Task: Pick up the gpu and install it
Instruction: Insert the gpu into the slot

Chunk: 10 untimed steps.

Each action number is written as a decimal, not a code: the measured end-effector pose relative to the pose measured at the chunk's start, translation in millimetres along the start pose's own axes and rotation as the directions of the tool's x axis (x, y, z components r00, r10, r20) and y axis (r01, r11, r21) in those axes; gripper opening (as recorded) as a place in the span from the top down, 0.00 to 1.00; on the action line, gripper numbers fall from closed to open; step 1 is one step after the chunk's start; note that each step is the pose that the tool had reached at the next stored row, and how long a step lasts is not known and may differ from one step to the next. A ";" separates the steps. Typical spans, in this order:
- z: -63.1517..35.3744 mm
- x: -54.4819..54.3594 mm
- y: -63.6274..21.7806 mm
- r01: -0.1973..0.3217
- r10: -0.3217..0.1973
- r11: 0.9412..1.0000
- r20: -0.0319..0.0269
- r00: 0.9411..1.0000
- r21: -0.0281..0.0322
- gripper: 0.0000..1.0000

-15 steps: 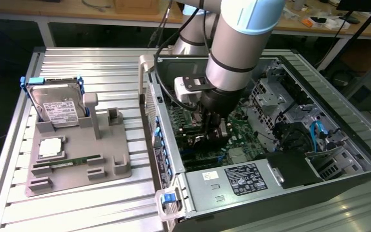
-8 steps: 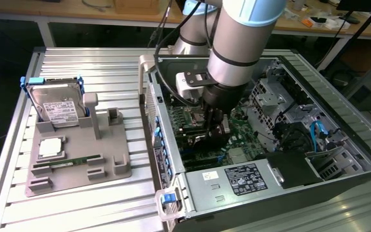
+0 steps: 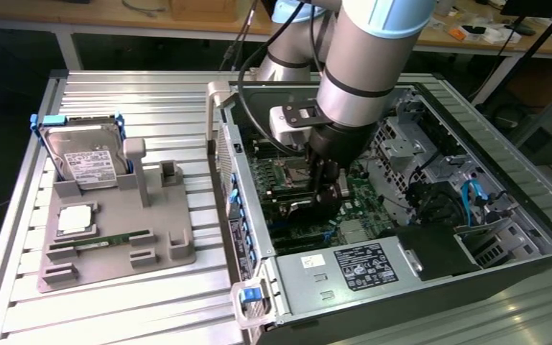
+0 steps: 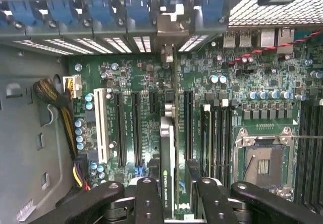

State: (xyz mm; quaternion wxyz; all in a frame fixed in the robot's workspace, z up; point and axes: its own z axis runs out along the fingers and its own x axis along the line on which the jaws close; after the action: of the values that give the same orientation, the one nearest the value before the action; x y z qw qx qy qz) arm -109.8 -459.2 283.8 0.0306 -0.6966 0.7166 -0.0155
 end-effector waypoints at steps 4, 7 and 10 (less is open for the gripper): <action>0.0 0.0 -0.5 0.000 0.000 1.000 0.000 1.000 0.000 0.66; 0.0 0.0 -0.6 0.000 0.000 1.000 0.000 1.000 0.000 0.81; 0.0 0.0 -0.6 0.000 0.000 1.000 0.000 1.000 0.000 0.87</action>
State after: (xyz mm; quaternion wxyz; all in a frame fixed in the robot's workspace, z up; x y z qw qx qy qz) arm -109.2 -459.2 283.9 0.0305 -0.6966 0.7166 -0.0154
